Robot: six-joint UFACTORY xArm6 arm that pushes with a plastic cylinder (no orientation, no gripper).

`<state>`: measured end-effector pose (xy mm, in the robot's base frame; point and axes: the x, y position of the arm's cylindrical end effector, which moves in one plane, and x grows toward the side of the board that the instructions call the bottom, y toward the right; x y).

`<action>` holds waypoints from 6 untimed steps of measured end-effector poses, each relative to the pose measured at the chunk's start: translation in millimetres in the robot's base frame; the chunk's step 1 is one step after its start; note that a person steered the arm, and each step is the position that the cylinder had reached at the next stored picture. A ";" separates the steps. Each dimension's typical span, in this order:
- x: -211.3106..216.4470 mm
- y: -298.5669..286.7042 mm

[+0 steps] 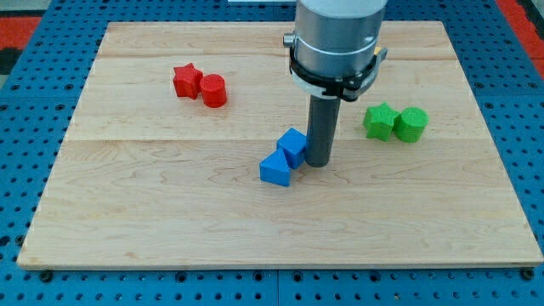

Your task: Push the blue triangle toward the red blocks

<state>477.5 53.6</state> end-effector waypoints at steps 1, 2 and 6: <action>5.4 -1.2; 34.8 -15.5; -19.2 -13.3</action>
<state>458.4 40.3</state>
